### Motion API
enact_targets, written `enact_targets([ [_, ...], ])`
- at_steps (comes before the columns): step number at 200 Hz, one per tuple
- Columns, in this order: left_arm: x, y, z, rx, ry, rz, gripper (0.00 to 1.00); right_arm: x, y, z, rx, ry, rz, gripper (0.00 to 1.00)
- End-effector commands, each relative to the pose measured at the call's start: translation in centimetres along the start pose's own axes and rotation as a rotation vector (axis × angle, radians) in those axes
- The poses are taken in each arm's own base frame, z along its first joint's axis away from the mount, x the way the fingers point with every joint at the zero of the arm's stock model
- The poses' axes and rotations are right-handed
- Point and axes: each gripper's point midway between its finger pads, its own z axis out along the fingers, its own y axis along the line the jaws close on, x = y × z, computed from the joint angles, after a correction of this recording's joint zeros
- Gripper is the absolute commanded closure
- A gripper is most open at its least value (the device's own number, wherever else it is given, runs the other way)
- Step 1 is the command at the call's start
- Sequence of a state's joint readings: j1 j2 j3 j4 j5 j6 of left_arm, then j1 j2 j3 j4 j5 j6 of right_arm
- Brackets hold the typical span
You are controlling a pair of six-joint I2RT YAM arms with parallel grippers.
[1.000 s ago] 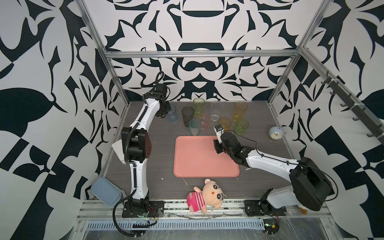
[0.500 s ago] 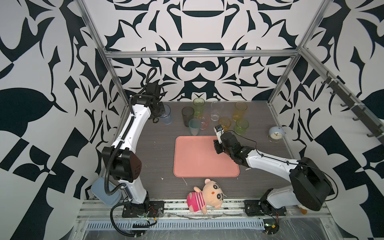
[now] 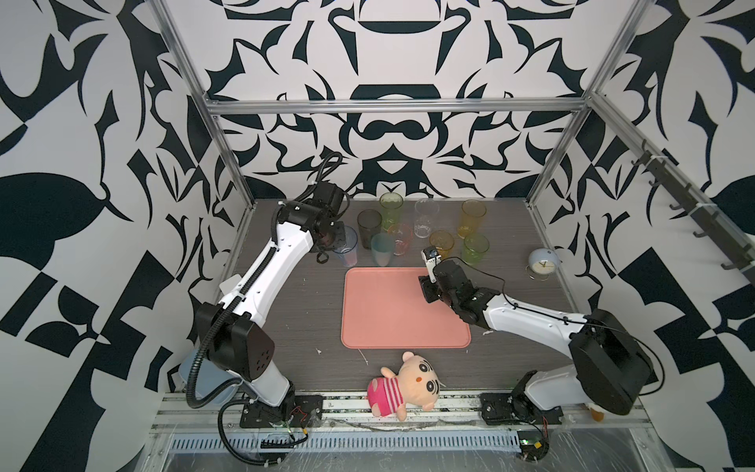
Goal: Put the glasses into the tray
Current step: 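Carry the blue glass over the pink tray and lower it onto the tray corner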
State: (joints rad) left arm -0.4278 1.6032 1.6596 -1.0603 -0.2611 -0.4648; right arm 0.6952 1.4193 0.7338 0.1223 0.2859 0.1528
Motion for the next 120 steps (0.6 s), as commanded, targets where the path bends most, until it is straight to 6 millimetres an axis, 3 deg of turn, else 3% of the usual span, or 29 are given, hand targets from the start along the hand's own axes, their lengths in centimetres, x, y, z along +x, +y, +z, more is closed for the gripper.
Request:
enact_targets([
  [1, 1.4, 0.0, -1.3, 0.002, 0.005, -0.007, 1.00, -2.3, -0.6, -1.1, 0.034, -0.070, 0.019, 0.33],
  [32, 3.0, -0.7, -0.7, 0.021, 0.027, 0.019, 1.00, -2.5, -1.2, -1.5, 0.063, -0.084, 0.027, 0.30],
  [46, 3.8, -0.9, -0.1, 0.028, 0.051, 0.030, 1.00, -2.5, -1.4, -1.6, 0.069, -0.089, 0.030, 0.21],
  [71, 5.0, -1.1, 0.5, 0.035, 0.091, 0.049, 1.00, -2.5, -1.6, -1.7, 0.082, -0.091, 0.033, 0.17],
  [93, 5.6, -1.1, 1.1, 0.036, 0.103, 0.054, 1.00, -2.5, -1.8, -1.7, 0.089, -0.092, 0.036, 0.13],
  [101, 5.7, -1.2, 1.3, 0.037, 0.112, 0.056, 1.00, -2.5, -1.8, -1.7, 0.089, -0.094, 0.038, 0.07],
  [120, 5.9, -1.4, 1.8, 0.034, 0.123, 0.064, 1.00, -2.5, -1.8, -1.8, 0.091, -0.095, 0.041, 0.07],
])
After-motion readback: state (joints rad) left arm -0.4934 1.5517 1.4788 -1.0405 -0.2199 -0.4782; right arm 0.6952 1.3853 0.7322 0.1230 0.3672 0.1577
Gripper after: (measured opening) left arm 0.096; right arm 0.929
